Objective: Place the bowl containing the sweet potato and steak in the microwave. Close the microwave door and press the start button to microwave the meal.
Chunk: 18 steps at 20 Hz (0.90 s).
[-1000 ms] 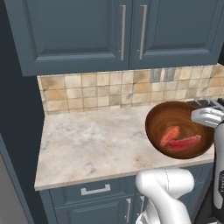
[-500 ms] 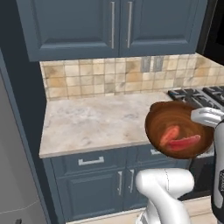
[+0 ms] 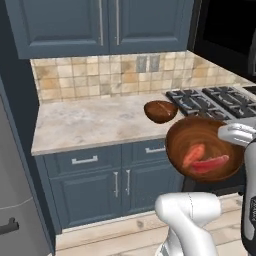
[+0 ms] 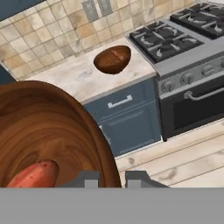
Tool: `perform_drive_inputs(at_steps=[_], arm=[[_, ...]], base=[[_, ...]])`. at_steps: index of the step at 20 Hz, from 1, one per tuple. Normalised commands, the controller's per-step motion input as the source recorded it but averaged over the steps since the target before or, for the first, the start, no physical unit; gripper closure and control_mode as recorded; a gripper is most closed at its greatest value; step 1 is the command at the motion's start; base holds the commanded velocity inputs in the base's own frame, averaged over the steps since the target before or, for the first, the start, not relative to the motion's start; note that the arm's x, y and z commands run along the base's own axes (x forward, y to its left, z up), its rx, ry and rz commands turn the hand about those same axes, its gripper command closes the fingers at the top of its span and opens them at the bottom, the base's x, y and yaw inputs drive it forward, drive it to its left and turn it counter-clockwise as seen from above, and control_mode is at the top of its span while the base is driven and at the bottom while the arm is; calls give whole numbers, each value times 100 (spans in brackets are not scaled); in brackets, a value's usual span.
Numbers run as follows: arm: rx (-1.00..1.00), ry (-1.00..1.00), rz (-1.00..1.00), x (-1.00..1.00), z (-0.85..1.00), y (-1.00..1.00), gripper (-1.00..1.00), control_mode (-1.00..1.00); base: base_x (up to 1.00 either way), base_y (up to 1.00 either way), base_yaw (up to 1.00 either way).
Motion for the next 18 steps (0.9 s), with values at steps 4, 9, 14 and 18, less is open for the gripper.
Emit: perform_drive_inputs(at_steps=[4, 9, 14, 18], arm=[[0, 0, 0, 0, 0, 0, 100, 100], [0, 0, 0, 0, 0, 0, 100, 100], [0, 0, 0, 0, 0, 0, 100, 100], [0, 0, 0, 0, 0, 0, 100, 100]], base=[[-15, -77, -35], [-2, -82, -42], [0, -80, -36], [9, -64, -26]])
